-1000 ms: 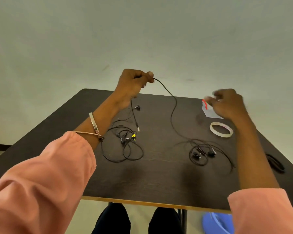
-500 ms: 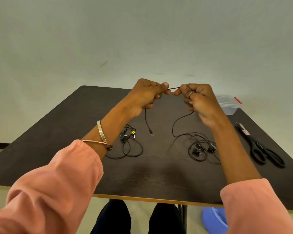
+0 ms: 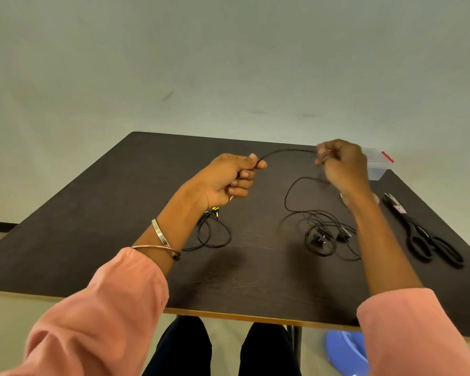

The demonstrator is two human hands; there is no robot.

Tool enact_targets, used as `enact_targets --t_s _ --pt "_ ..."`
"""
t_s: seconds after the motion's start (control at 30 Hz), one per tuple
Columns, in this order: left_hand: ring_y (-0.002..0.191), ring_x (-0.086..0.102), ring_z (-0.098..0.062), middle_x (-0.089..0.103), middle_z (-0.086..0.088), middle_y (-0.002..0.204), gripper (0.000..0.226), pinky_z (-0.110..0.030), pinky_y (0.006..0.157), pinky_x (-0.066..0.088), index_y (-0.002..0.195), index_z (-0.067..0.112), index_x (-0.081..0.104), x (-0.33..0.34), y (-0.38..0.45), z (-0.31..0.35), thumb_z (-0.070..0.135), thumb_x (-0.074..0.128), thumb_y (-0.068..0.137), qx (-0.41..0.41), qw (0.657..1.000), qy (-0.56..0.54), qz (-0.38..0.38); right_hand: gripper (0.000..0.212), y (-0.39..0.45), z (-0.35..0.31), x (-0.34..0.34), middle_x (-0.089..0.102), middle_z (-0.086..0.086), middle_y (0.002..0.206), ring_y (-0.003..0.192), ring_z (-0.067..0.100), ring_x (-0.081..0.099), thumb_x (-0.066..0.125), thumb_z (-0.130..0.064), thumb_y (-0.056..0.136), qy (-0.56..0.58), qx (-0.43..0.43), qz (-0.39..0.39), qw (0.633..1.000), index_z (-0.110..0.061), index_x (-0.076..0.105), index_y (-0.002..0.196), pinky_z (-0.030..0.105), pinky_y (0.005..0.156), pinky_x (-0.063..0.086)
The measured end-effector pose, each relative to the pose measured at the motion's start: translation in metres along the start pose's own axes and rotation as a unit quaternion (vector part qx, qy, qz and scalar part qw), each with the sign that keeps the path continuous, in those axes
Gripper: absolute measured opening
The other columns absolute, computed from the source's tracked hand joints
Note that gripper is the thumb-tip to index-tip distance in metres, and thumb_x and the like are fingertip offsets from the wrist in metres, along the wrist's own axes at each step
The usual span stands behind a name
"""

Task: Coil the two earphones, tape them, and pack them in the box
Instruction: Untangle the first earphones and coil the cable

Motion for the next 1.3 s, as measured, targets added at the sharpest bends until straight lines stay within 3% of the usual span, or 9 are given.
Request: enact_targets --t_s 0.1,0.2,0.37,0.53,0.7,0.87,0.97,1.07,1.3 --pt "0.041 0.025 -0.004 0.035 0.004 0.055 0.024 -0.016 0.035 0.022 0.092 0.008 0.057 -0.001 0.007 -0.009 0.02 0.04 0.103 -0.001 0.997 -0.076 -0.002 0.045 0.0 -0.006 0.021 0.057 -0.001 0.133 0.133 0.028 0.039 0.059 -0.018 0.093 -0.181 -0.094 -0.065 0.977 -0.025 0.049 0.136 0.049 0.108 0.029" --pt "0.045 0.032 -0.005 0.041 0.001 0.059 0.022 -0.016 0.039 0.029 0.097 0.005 0.057 0.002 0.016 -0.014 0.012 0.037 0.103 0.011 0.996 -0.091 -0.011 0.053 -0.006 -0.018 0.049 0.046 -0.002 0.146 0.14 0.016 0.032 0.059 -0.024 0.094 -0.064 -0.181 -0.174 0.966 -0.027 0.041 0.144 0.04 0.115 0.026" --pt "0.053 0.044 -0.006 0.053 -0.002 0.071 0.023 -0.017 0.05 0.043 0.107 -0.001 0.058 0.005 0.03 -0.02 -0.003 0.036 0.1 0.053 0.99 -0.116 -0.055 0.042 -0.006 -0.015 0.086 0.068 -0.004 0.112 0.112 0.006 0.059 0.053 0.01 0.086 0.01 -0.2 -0.197 0.96 -0.015 0.067 0.117 0.014 0.096 0.044" --pt "0.065 0.059 -0.008 0.063 -0.004 0.078 0.032 -0.019 0.064 0.055 0.12 -0.005 0.055 -0.006 0.045 -0.03 -0.014 0.038 0.094 0.093 0.977 -0.185 -0.055 0.036 -0.002 0.004 0.106 0.07 0.002 0.091 0.083 0.007 0.065 0.047 0.016 0.083 0.069 -0.145 -0.157 0.974 -0.008 0.068 0.1 0.017 0.075 0.051" --pt "0.085 0.07 -0.016 0.071 -0.009 0.095 0.039 -0.026 0.079 0.059 0.125 -0.005 0.053 -0.015 0.058 -0.043 -0.018 0.041 0.09 0.126 0.966 -0.225 -0.022 0.029 -0.011 0.012 0.119 0.066 -0.003 0.077 0.072 0.008 0.061 0.05 0.01 0.082 -0.002 -0.149 -0.186 0.971 -0.013 0.066 0.091 0.016 0.063 0.046" --pt "0.099 0.069 -0.024 0.066 -0.017 0.111 0.043 -0.033 0.09 0.056 0.13 -0.006 0.046 -0.024 0.061 -0.043 -0.022 0.039 0.09 0.186 0.952 -0.24 0.029 0.016 -0.02 0.01 0.129 0.067 0.009 0.07 0.063 0.02 0.062 0.056 -0.002 0.089 -0.085 -0.169 -0.259 0.947 -0.009 0.063 0.076 0.037 0.06 0.049" --pt "0.104 0.067 -0.024 0.063 -0.018 0.116 0.049 -0.034 0.095 0.053 0.135 -0.005 0.039 -0.036 0.059 -0.044 -0.023 0.039 0.089 0.217 0.955 -0.188 0.075 0.018 -0.03 0.006 0.131 0.063 -0.003 0.064 0.058 0.013 0.06 0.058 -0.012 0.094 -0.098 -0.186 -0.325 0.922 -0.021 0.061 0.079 0.031 0.06 0.048" --pt "0.107 0.065 -0.022 0.062 -0.015 0.118 0.055 -0.033 0.099 0.05 0.139 -0.003 0.035 -0.044 0.056 -0.045 -0.023 0.041 0.089 0.223 0.963 -0.095 0.118 0.012 -0.03 0.003 0.125 0.065 0.0 0.064 0.059 0.016 0.062 0.061 -0.015 0.093 -0.115 -0.196 -0.337 0.914 -0.01 0.071 0.092 0.028 0.06 0.048" --pt "0.105 0.064 -0.012 0.059 -0.009 0.121 0.063 -0.025 0.097 0.049 0.147 -0.001 0.022 -0.023 0.059 -0.055 -0.021 0.042 0.091 0.174 0.978 0.106 0.048 0.01 -0.015 0.006 0.093 0.068 -0.001 0.067 0.058 0.009 0.058 0.067 -0.013 0.088 -0.022 -0.201 -0.208 0.957 -0.01 0.074 0.082 0.022 0.058 0.046"
Point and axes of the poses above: each hand's wrist, its own y-axis towards the middle knuckle, its own x-axis out of the palm, z = x × y, the point moved 5 cm from there along y, towards the middle knuckle
